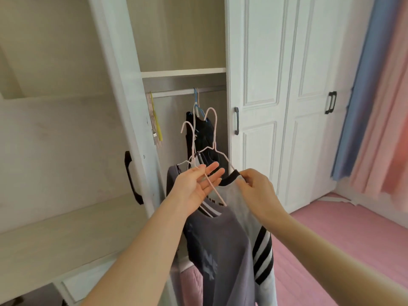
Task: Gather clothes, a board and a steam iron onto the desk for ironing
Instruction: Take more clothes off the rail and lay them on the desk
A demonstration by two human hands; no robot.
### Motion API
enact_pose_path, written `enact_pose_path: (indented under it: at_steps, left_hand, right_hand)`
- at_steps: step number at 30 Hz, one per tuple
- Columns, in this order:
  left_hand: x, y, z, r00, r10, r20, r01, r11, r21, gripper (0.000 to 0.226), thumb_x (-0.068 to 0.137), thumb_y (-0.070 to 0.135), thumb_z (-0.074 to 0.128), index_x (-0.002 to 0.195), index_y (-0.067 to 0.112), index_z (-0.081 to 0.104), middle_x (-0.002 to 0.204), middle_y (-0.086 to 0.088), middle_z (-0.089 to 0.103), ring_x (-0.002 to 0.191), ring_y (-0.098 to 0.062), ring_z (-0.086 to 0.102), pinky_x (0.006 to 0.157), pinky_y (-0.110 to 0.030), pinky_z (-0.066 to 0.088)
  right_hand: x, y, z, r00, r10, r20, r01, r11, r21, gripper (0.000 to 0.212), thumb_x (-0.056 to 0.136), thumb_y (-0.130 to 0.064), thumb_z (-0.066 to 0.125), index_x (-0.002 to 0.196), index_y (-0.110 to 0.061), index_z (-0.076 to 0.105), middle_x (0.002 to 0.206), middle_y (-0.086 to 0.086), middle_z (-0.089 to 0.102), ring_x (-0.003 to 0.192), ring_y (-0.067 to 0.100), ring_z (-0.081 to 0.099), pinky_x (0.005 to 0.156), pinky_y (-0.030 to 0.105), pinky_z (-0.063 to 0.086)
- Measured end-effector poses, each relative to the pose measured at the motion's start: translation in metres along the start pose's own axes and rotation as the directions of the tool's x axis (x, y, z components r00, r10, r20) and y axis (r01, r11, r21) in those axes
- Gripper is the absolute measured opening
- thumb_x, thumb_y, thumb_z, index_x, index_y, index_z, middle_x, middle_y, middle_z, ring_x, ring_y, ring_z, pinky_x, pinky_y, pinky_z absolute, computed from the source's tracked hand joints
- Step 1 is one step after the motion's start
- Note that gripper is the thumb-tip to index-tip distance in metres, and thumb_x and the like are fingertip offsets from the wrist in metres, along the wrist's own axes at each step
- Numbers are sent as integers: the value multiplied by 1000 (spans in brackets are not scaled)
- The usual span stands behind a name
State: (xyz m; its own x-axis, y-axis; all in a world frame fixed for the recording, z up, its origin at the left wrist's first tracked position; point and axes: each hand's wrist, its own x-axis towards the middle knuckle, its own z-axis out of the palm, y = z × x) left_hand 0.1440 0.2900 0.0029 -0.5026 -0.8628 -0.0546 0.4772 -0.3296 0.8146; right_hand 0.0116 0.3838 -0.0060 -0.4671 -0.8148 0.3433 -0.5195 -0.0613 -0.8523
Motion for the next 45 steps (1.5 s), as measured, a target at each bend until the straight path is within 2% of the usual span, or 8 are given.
enact_pose_path:
  at_steps: [6, 9, 15, 25, 31, 37, 41, 45]
  left_hand:
    - [-70, -12, 12, 992, -59, 113, 60, 998, -7, 25, 98, 7, 49, 122, 10, 51, 112, -15, 71, 101, -31, 69, 70, -45, 59]
    - [-102, -20, 19, 990, -81, 118, 78, 997, 24, 27, 95, 1, 52, 122, 4, 53, 112, -16, 70, 102, -31, 69, 72, -44, 59]
    - [-156, -39, 28, 992, -60, 108, 74, 989, -126, 30, 92, -3, 51, 122, -2, 54, 114, -18, 69, 103, -29, 68, 73, -36, 59]
    - [-232, -82, 52, 999, 52, -12, -54, 989, -137, 36, 86, -1, 57, 122, -2, 57, 117, -17, 68, 107, -29, 66, 76, -32, 58]
    - [-274, -104, 66, 967, 222, -123, -219, 975, 33, 27, 92, 6, 55, 118, 6, 62, 115, -9, 70, 105, -24, 68, 76, -28, 58]
    - [-309, -103, 60, 877, 396, -271, -336, 910, 243, 18, 90, 12, 61, 103, 15, 74, 109, -5, 73, 103, -21, 69, 75, -25, 57]
    - [-328, -97, 46, 818, 470, -333, -366, 870, 330, 15, 89, 16, 65, 94, 22, 77, 109, -2, 73, 104, -19, 68, 78, -26, 57]
    - [-347, -92, 24, 737, 552, -391, -383, 817, 431, 16, 89, 17, 64, 91, 26, 78, 119, -3, 68, 107, -17, 67, 80, -26, 57]
  right_hand:
    - [-74, -13, -34, 1000, 18, -17, -17, 998, 58, 18, 93, -17, 48, 87, -24, 63, 80, -3, 66, 69, 8, 59, 52, 12, 42]
    - [-101, -18, -48, 1000, 25, -9, -25, 998, 57, 16, 94, -18, 49, 90, -24, 64, 83, -5, 67, 77, 11, 63, 61, 18, 47]
    - [-141, -16, -74, 999, 13, 40, -15, 998, 64, 15, 94, -20, 50, 95, -23, 64, 85, -8, 67, 82, 7, 62, 64, 18, 43]
    - [-198, -2, -139, 960, -114, 254, 98, 992, 76, 16, 96, -21, 49, 95, -25, 65, 89, -9, 68, 87, 8, 62, 78, 26, 49]
    - [-219, 3, -155, 895, -204, 397, 154, 976, 156, 19, 94, -17, 50, 92, -26, 66, 88, -5, 69, 89, 13, 63, 79, 27, 49]
    - [-234, -1, -143, 822, -299, 485, 191, 946, 260, 20, 93, -14, 52, 86, -27, 65, 77, -11, 65, 76, 3, 57, 69, 13, 43]
    - [-241, -6, -122, 768, -337, 544, 192, 933, 306, 18, 94, -14, 53, 87, -24, 65, 76, -12, 65, 77, 6, 58, 72, 20, 44]
    - [-249, -8, -92, 693, -358, 626, 170, 925, 341, 16, 94, -12, 53, 91, -20, 66, 80, -7, 66, 83, 25, 59, 75, 33, 47]
